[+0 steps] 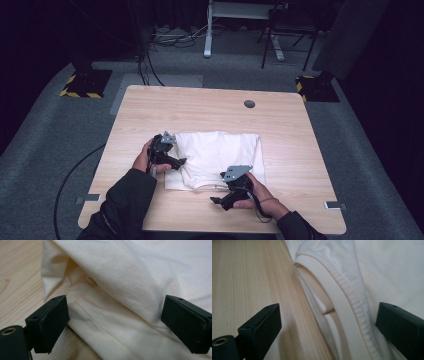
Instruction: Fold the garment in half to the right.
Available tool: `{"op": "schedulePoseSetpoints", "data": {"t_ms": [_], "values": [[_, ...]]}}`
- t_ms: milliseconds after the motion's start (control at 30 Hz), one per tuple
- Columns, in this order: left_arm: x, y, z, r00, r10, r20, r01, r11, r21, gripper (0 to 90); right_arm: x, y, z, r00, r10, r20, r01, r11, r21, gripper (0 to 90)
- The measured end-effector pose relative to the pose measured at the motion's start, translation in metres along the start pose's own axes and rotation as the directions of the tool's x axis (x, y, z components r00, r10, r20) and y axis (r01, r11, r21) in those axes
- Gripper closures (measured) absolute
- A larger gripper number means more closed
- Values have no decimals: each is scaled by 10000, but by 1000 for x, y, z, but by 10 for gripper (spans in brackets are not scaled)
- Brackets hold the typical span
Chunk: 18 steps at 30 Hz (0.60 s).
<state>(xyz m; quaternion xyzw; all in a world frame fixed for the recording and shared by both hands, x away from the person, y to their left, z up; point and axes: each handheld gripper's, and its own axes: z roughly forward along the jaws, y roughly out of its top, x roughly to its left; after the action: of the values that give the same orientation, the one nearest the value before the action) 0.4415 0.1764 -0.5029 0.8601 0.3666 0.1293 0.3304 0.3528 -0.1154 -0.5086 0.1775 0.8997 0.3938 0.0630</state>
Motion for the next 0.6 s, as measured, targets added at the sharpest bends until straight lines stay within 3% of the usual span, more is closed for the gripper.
{"op": "schedulePoseSetpoints", "data": {"t_ms": [33, 67, 233, 600], "values": [[-7, -5, -4, 9998, 126, 178, -126, 9999, 19, 75, 0, 0, 0, 10000, 0, 0, 0, 10000, 0, 62], [-9, -6, -5, 9997, 179, 183, -180, 9998, 44, 76, 6, -4, -5, 9999, -36, -152, 36, 10000, 44, 62], [-16, -11, -10, 9992, 288, 290, -292, 9995, 132, 76, 15, -6, -8, 9999, -127, -74, 129, 9997, 209, 62], [-24, -17, -16, 9980, 464, 438, -476, 9985, 276, 75, 31, -7, -11, 9990, -439, 0, 438, 9972, 607, 62]]}}
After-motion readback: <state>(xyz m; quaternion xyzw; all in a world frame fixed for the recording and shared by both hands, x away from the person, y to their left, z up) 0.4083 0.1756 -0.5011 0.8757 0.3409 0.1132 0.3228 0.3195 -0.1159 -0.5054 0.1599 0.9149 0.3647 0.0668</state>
